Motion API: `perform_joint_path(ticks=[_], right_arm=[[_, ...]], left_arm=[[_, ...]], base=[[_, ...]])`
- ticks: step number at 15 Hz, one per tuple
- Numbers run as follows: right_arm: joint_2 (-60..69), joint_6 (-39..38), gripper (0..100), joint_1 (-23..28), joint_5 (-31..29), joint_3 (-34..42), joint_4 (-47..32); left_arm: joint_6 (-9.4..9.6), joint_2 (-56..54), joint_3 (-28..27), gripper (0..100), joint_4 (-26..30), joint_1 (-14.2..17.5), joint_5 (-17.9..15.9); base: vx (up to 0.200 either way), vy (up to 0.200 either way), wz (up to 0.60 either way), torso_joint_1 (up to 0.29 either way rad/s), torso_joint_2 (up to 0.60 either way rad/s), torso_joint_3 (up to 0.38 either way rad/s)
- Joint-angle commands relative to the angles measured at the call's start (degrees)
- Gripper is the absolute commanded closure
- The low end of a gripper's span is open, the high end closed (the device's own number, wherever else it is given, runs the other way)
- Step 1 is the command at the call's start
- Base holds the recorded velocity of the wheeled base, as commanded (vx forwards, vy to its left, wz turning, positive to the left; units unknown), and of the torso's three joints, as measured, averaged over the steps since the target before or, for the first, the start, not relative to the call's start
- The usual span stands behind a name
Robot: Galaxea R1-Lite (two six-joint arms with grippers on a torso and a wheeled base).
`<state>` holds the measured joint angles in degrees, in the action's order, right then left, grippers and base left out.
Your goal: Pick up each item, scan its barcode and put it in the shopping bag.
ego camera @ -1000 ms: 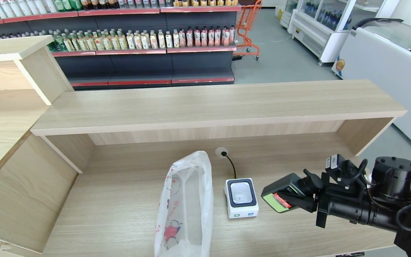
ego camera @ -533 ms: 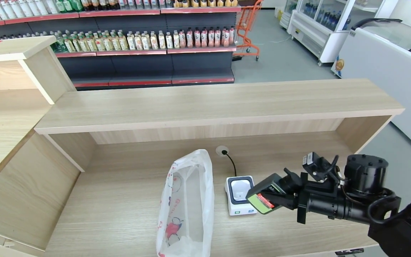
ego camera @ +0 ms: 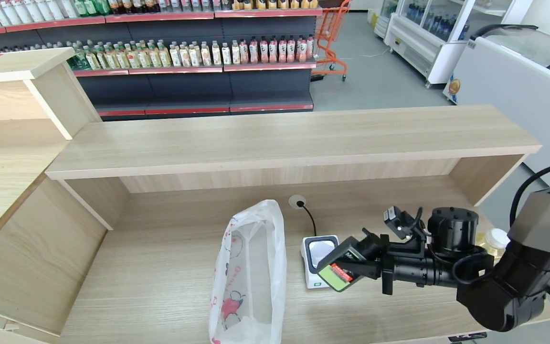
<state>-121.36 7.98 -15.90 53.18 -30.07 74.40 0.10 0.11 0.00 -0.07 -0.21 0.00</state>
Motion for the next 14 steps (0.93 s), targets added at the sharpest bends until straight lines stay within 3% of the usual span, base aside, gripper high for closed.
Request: perform_joint_path(ticks=[1, 4, 8, 11, 14], right_arm=[[-2.0, -1.1, 100, 2.7, -0.7, -4.9, -3.0], [-6.3, -1.5, 100, 1.4, -6.0, -18.4, -10.6], [-12.9, -1.3, 100, -6.3, -9.3, -35.8, -19.1], [-15.0, -1.3, 100, -10.5, -9.8, -41.0, -21.8], [-17.2, -0.5, 100, -12.7, -10.1, -41.6, -21.8]], left_arm=[[-0.01, 0.0, 0.0, 0, 0.0, 0.0, 0.0], [-0.01, 0.0, 0.0, 0, 0.0, 0.0, 0.0], [-0.01, 0.0, 0.0, 0, 0.0, 0.0, 0.0], [-0.01, 0.0, 0.0, 0, 0.0, 0.0, 0.0], [-0.01, 0.0, 0.0, 0, 0.0, 0.0, 0.0]], base=[[0.000, 0.000, 0.00, 0.000, 0.00, 0.000], [0.000, 0.000, 0.00, 0.000, 0.00, 0.000], [0.000, 0.000, 0.00, 0.000, 0.00, 0.000], [0.000, 0.000, 0.00, 0.000, 0.00, 0.000], [0.000, 0.000, 0.00, 0.000, 0.00, 0.000]])
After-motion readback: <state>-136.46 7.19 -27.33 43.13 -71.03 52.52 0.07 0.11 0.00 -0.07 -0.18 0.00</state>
